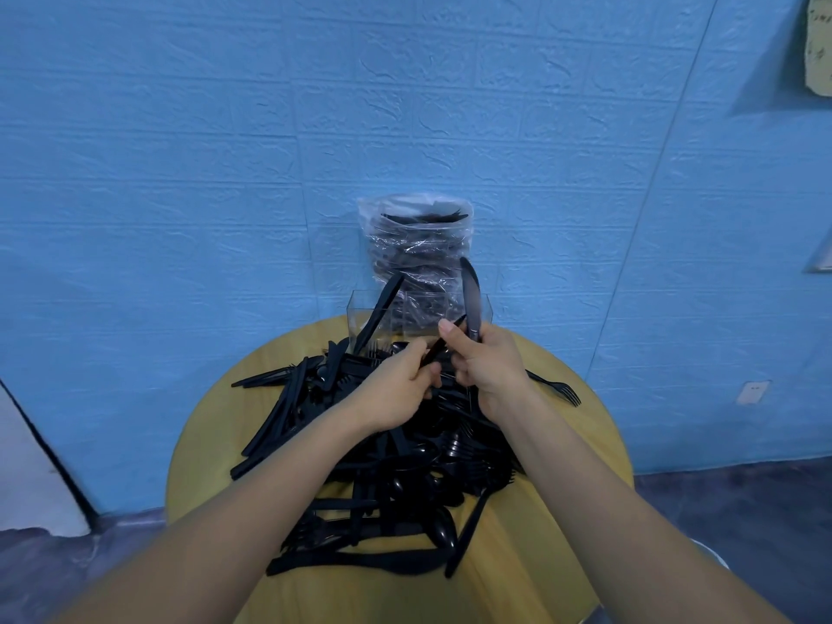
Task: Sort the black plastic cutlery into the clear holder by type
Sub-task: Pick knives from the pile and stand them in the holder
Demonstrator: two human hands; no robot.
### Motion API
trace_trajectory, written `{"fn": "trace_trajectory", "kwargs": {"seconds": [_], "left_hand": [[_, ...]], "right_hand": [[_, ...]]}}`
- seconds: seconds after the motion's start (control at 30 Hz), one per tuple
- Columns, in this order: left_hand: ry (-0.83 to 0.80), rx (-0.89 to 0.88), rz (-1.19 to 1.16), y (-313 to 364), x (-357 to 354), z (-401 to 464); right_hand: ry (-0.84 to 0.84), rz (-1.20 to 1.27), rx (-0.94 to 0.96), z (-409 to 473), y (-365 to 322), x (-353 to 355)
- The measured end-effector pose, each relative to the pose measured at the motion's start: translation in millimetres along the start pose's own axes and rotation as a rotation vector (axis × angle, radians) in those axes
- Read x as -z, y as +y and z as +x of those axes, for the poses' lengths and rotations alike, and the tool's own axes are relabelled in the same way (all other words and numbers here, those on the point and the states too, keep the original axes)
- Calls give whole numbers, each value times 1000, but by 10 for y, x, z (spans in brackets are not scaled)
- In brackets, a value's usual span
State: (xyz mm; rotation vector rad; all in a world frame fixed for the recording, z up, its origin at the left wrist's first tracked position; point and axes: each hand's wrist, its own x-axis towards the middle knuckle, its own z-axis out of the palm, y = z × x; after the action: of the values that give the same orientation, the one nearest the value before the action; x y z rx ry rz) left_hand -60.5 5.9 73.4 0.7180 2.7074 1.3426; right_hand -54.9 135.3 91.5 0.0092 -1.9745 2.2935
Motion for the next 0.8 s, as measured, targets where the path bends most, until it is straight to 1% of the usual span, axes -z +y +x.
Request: {"fn": "trace_trajectory", "kwargs": {"seconds": [0.1, 0.17, 0.23, 0.3, 0.43, 0.5, 0.6, 0.7, 0.8], "left_hand": [[37, 28, 28, -84, -24, -90], [128, 57, -5, -134, -32, -100], [253, 114, -126, -137, -19, -81], [315, 171, -295, -97, -11, -63], [320, 225, -617, 42, -64, -74], [331, 227, -725, 93, -93, -91], [355, 236, -773, 130, -116, -123], [379, 275, -775, 122, -118, -152], [388, 325, -789, 88, -105, -176]], "right_hand": [[25, -108, -5, 13, 56, 31], [27, -113, -35, -17, 84, 4], [30, -30, -93, -52, 95, -44], [10, -23, -111, -92, 97, -87], [-120, -74, -47, -164, 149, -185], [-131, -108, -10, -173, 190, -213], [-94, -242, 75, -155, 280, -218], [-71, -481, 185, -146, 357, -241], [-156, -678, 200, -180, 355, -267]]}}
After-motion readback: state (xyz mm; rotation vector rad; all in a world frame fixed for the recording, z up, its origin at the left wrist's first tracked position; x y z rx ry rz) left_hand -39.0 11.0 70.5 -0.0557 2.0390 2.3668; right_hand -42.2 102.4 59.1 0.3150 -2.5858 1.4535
